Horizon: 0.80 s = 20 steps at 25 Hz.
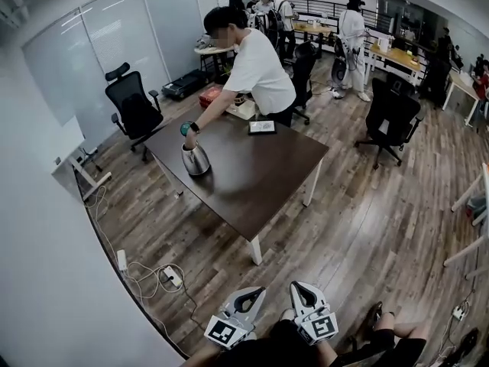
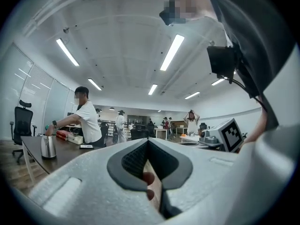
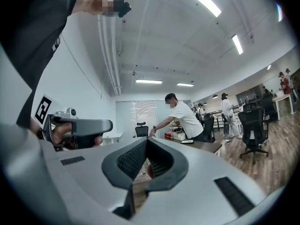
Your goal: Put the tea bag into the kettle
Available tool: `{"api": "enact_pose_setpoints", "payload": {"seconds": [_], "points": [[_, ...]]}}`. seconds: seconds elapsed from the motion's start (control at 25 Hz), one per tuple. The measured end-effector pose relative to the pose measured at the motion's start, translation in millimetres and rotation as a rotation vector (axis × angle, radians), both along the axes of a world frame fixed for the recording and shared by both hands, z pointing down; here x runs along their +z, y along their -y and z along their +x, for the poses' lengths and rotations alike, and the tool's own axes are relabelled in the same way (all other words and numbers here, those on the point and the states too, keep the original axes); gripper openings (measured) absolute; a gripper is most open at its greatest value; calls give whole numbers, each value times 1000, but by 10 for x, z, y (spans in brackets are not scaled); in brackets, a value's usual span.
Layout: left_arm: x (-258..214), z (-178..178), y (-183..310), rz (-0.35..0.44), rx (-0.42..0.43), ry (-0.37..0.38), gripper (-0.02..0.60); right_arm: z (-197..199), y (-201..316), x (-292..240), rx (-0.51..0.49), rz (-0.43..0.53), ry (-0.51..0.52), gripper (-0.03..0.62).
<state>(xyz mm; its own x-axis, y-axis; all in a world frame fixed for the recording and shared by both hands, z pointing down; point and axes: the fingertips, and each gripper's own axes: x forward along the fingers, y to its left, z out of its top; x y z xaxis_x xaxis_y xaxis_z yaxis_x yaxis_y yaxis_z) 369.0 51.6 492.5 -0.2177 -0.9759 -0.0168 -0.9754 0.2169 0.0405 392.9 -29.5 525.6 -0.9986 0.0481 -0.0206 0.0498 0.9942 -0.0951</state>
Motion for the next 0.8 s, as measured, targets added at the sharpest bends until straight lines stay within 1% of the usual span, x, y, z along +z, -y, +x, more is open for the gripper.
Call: {"api": "enact_pose_setpoints", "payload": {"seconds": [0.16,0.4,0.52,0.64,0.8], "points": [[-1,-59,396,-1,-36,9,-3,9,495,103,-11,4,7,6],[12,-97,794,-19,-73,1,-3,1,1156,222,21,-13,-5,6],[68,-160,885,-39,-80,12,-3,-39,1293,215,32,-29,-25,6],[76,-264,1003,-41,-80,12,-3,-124,1384,227,35,-35,-40,6],[42,-431,1177,-27,-66,8,-3,-244,1488,246,27,-26,-18,6]]}}
